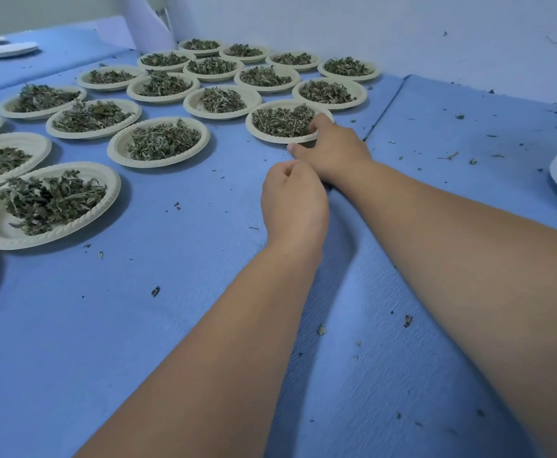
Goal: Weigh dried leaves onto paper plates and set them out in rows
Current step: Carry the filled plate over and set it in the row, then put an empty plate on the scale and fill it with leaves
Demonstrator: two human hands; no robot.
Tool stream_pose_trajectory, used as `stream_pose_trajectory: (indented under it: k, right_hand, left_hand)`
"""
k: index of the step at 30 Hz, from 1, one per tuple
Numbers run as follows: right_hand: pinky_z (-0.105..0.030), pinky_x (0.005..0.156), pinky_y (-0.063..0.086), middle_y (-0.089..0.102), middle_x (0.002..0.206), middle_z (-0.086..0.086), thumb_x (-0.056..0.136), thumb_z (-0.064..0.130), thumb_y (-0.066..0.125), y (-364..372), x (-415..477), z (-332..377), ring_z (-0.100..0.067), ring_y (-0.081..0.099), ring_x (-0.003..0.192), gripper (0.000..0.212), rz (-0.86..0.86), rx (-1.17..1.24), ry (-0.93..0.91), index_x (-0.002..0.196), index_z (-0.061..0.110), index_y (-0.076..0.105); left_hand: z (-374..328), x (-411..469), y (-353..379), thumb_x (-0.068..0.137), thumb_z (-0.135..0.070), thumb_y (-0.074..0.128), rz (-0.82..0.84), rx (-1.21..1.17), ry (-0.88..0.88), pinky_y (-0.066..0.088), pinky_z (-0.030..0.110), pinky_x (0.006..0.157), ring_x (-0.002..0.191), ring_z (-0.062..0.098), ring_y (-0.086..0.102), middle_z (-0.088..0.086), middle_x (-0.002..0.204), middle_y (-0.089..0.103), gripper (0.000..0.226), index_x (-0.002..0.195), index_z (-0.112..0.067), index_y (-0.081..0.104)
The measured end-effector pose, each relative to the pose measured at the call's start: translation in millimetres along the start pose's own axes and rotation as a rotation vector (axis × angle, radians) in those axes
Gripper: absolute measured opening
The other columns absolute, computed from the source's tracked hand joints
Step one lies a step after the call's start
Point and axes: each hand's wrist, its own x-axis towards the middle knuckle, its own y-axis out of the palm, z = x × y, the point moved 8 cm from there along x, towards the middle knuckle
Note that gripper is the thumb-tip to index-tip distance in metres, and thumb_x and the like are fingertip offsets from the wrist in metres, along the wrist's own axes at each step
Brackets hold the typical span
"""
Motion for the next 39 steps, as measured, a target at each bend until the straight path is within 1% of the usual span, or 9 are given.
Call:
stream_pose_trajectory:
  k: [5, 8, 10, 13, 16, 20, 29, 35, 39]
  right_hand:
    - [-0.042, 0.095, 0.043, 0.048, 0.139, -0.009, 0.084, 0.054, 0.061, -8, -21, -2, -0.032, 0.052, 0.123, 0.071, -0.025, 0.132, 0.024, 0.140, 0.019, 0.036]
    - [-0.033, 0.093, 0.040, 0.053, 0.138, -0.006, 0.090, 0.047, 0.061, -25, -51, -10, -0.027, 0.053, 0.124, 0.062, -0.022, 0.307, 0.025, 0.142, 0.022, 0.039]
    - [-0.031, 0.087, 0.041, 0.060, 0.119, -0.003, 0.093, 0.043, 0.060, -44, -82, -21, -0.024, 0.057, 0.112, 0.051, -0.056, 0.385, 0.018, 0.137, 0.024, 0.044]
    - [-0.025, 0.072, 0.038, 0.060, 0.106, 0.004, 0.097, 0.040, 0.057, -75, -129, -34, -0.012, 0.056, 0.086, 0.040, -0.121, 0.365, -0.026, 0.133, 0.026, 0.048]
    - [-0.010, 0.063, 0.033, 0.052, 0.093, 0.018, 0.098, 0.036, 0.053, -106, -162, -44, -0.005, 0.052, 0.082, 0.035, -0.073, 0.303, -0.046, 0.132, 0.027, 0.047]
    - [-0.016, 0.067, 0.038, 0.057, 0.109, 0.014, 0.098, 0.033, 0.050, -158, -205, -71, -0.010, 0.058, 0.096, 0.032, -0.112, 0.254, -0.007, 0.129, 0.026, 0.049]
    - [-0.040, 0.114, 0.041, 0.056, 0.143, 0.004, 0.094, 0.025, 0.063, -237, -313, -186, -0.012, 0.049, 0.136, 0.047, -0.306, 0.278, 0.146, 0.139, 0.026, 0.049]
    - [-0.038, 0.104, 0.049, 0.064, 0.117, 0.015, 0.092, 0.023, 0.061, -268, -377, -249, -0.011, 0.063, 0.111, 0.035, -0.539, 0.218, 0.260, 0.127, 0.029, 0.061]
    - [-0.042, 0.091, 0.055, 0.072, 0.101, 0.010, 0.089, 0.030, 0.056, -288, -391, -267, -0.016, 0.068, 0.096, 0.026, -0.686, 0.246, 0.303, 0.113, 0.032, 0.066]
  left_hand:
    - [-5, -2, 4, 0.096, -0.019, 0.051, 0.047, 0.082, 0.072, 0.058, 0.046, 0.094, 0.085, 0.015, 0.064, -0.007, 0.082, 0.064, 0.016, 0.083, -0.017, 0.061]
    - [-15, -15, 11, 0.102, -0.024, 0.047, 0.096, 0.224, 0.256, 0.051, 0.019, 0.077, 0.080, -0.007, 0.062, -0.016, 0.087, 0.065, 0.018, 0.104, -0.024, 0.065]
    - [-19, -31, 23, 0.103, -0.019, 0.044, 0.193, 0.306, 0.365, 0.041, 0.002, 0.074, 0.089, -0.014, 0.060, -0.019, 0.109, 0.068, 0.033, 0.132, -0.022, 0.060]
    - [-21, -56, 40, 0.108, -0.016, 0.039, 0.303, 0.364, 0.473, 0.038, 0.017, 0.107, 0.133, 0.006, 0.053, -0.003, 0.148, 0.057, 0.045, 0.151, -0.015, 0.048]
    - [-25, -89, 64, 0.111, -0.019, 0.036, 0.371, 0.345, 0.577, 0.044, 0.027, 0.104, 0.116, 0.001, 0.061, -0.011, 0.121, 0.068, 0.038, 0.139, -0.016, 0.061]
    - [-27, -135, 104, 0.103, -0.027, 0.034, 0.474, 0.257, 0.607, 0.049, 0.033, 0.105, 0.112, 0.006, 0.065, -0.011, 0.112, 0.070, 0.041, 0.122, -0.017, 0.069]
    - [-10, -225, 196, 0.106, -0.016, 0.042, 0.700, 0.329, 0.684, 0.051, 0.042, 0.101, 0.112, 0.013, 0.066, -0.005, 0.115, 0.072, 0.031, 0.119, -0.014, 0.070]
    - [-24, -244, 237, 0.076, -0.018, 0.043, 0.691, 0.456, 0.808, 0.054, 0.037, 0.084, 0.086, 0.013, 0.067, -0.006, 0.085, 0.073, 0.029, 0.088, -0.019, 0.070]
    - [-46, -270, 266, 0.082, -0.008, 0.044, 0.669, 0.709, 1.283, 0.048, 0.034, 0.091, 0.111, 0.019, 0.063, -0.003, 0.120, 0.071, 0.044, 0.117, -0.018, 0.068]
